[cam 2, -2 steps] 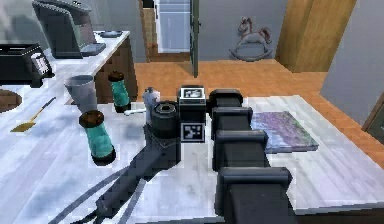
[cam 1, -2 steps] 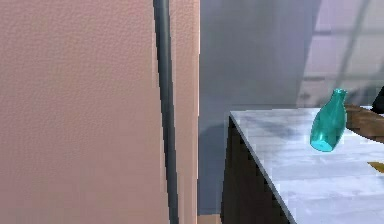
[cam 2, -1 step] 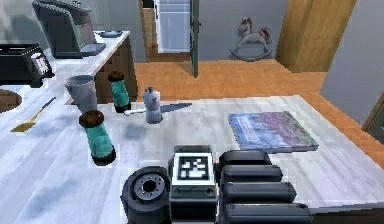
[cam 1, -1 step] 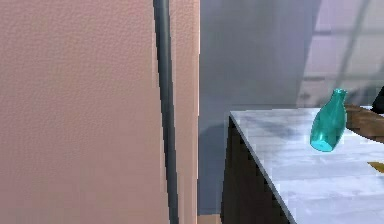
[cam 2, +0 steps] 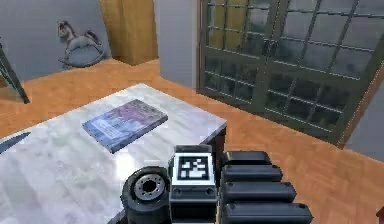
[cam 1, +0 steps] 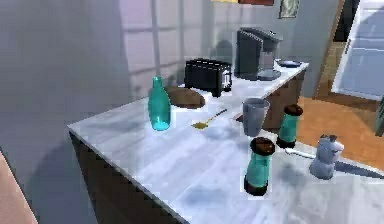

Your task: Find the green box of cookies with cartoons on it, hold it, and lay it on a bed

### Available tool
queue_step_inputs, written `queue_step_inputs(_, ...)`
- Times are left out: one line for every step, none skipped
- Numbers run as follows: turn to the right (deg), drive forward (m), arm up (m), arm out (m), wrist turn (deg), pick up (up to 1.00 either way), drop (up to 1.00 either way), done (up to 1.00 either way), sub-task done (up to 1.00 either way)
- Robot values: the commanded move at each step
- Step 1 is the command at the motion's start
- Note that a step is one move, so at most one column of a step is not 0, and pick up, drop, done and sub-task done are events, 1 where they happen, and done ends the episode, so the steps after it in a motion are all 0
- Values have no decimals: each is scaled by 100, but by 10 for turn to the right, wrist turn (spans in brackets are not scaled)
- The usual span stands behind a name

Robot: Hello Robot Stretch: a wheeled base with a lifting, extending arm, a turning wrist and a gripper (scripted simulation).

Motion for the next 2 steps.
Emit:
queue_step_inputs(450, 0, 0, 0, 0, 0, 0, 0, 0)
queue_step_inputs(450, 0, 0, 0, 0, 0, 0, 0, 0)
